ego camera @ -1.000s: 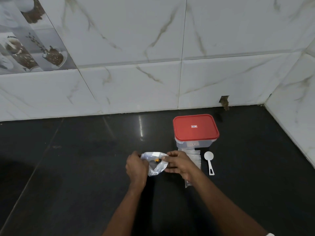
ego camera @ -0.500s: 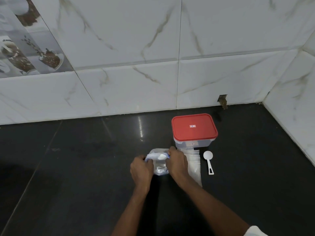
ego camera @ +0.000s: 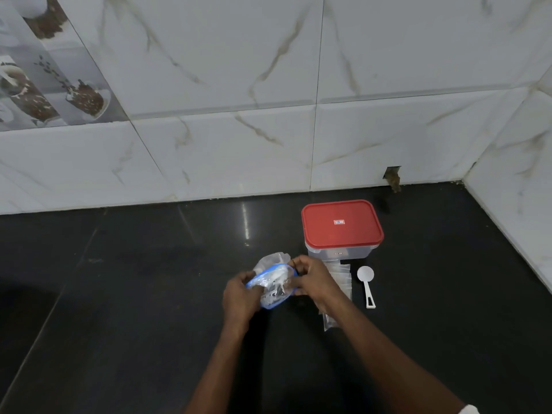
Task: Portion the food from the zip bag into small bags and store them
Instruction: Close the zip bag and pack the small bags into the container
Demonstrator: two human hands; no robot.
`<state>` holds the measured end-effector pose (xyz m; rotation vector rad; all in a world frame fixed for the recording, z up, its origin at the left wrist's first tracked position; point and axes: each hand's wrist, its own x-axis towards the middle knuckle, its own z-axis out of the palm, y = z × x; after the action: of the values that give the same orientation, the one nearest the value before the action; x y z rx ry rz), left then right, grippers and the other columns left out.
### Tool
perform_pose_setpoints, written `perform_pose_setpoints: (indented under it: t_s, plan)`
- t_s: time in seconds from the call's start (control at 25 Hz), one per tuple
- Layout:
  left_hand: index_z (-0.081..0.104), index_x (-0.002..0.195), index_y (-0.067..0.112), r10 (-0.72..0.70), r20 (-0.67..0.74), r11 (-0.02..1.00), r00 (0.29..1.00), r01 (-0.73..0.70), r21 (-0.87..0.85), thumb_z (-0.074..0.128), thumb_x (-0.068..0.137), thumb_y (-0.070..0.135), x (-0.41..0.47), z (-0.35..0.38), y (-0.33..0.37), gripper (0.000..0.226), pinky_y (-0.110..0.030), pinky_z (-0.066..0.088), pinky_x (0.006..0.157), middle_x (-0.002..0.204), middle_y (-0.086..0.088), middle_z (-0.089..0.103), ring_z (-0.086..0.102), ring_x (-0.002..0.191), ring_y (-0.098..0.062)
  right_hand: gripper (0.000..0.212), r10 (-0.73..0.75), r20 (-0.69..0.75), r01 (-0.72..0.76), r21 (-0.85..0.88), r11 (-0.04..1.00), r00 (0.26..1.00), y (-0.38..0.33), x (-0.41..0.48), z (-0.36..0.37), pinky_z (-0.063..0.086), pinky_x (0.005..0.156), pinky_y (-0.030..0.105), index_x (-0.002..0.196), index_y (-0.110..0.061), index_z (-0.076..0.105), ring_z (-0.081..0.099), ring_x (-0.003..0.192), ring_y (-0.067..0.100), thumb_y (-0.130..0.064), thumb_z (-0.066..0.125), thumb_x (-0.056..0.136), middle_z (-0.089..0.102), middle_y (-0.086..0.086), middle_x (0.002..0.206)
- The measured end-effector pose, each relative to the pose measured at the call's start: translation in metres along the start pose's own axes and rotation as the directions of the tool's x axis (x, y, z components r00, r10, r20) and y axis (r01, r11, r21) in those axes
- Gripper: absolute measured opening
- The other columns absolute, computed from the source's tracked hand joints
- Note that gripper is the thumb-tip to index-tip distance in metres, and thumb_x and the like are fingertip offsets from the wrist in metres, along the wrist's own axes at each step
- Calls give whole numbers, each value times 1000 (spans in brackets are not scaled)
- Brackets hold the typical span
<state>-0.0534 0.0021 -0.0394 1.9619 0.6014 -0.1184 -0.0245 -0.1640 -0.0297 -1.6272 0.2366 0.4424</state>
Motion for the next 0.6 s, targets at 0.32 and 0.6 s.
perform_pose_setpoints:
  t_s: [0.32,0.6]
  plan:
    - [72,92,6,-140,169,946,976,182,-267,62,93,53,17,-25,2,48,-33,54,67,79,-6,71,64,69,-20,18,-260,-5,249,-276,929,966,2,2,-23,53,59,36,77,-5,62,59,65,15,11,66,70,65,8,70]
    - [69,94,-12,-186,276,876,943,286,-388,73,87,4,47,7,16,18,-26,56,47,62,-11,72,68,50,-20,23,-354,-105,271,-457,847,929,-8,3,-31,51,65,36,71,-12,63,56,64,15,8,72,69,63,2,70]
